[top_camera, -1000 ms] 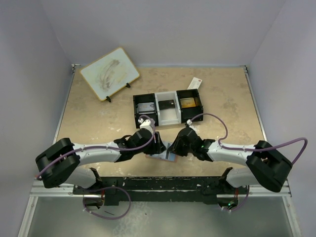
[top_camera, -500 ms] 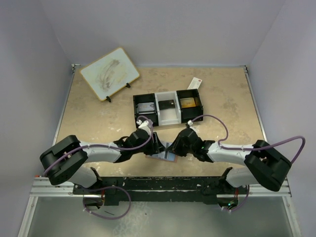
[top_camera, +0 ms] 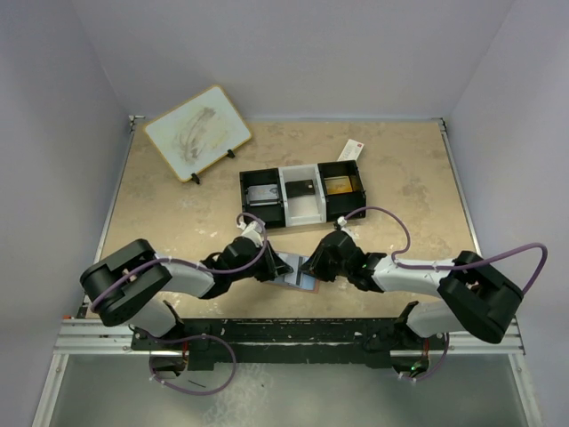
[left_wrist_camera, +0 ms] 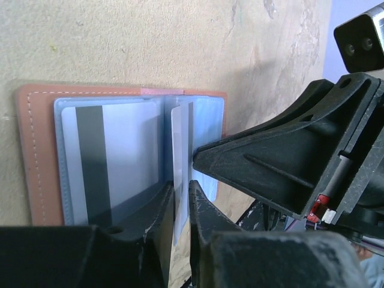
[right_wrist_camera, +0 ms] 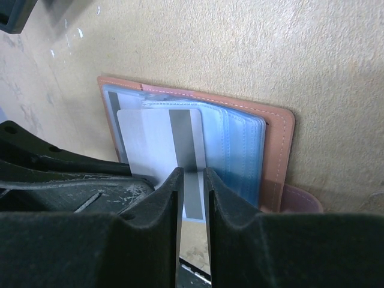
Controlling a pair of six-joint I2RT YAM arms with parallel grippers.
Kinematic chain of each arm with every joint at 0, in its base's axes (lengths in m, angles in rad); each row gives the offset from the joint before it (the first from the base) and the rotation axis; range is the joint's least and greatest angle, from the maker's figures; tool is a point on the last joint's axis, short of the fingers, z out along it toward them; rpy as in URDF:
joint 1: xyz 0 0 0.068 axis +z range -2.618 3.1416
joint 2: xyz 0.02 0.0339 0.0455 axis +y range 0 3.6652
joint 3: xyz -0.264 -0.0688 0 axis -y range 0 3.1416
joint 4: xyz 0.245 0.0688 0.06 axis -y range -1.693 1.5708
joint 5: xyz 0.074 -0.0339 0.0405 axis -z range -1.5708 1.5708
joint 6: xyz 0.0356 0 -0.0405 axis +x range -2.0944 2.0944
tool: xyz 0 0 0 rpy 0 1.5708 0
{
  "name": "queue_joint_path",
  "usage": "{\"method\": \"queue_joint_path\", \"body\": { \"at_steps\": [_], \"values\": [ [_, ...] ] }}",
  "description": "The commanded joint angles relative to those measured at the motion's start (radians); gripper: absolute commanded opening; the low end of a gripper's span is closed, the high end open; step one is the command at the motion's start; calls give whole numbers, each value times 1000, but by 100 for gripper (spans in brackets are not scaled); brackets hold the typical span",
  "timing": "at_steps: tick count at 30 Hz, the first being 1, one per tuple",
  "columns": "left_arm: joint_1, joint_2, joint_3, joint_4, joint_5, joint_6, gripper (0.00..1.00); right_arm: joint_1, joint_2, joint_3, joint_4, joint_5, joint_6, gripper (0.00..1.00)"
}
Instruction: Take the credit cards out of the card holder
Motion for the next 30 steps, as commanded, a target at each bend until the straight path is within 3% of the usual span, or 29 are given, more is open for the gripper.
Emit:
{"method": "queue_joint_path", "body": {
  "at_steps": [1, 2, 9, 30],
  "values": [
    [4, 58, -4, 211, 65, -64, 6, 1, 52, -24, -86, 16, -6, 23],
    [4, 67, -7, 226, 65, -72, 1, 1, 54, -21, -89, 16, -6, 23],
    [4, 59, -54, 265, 34, -102, 0, 1, 50, -20, -117, 29, 2, 24],
    [4, -86, -18, -32, -7, 32, 1, 0, 56, -3, -147, 41, -3, 27]
  ]
}}
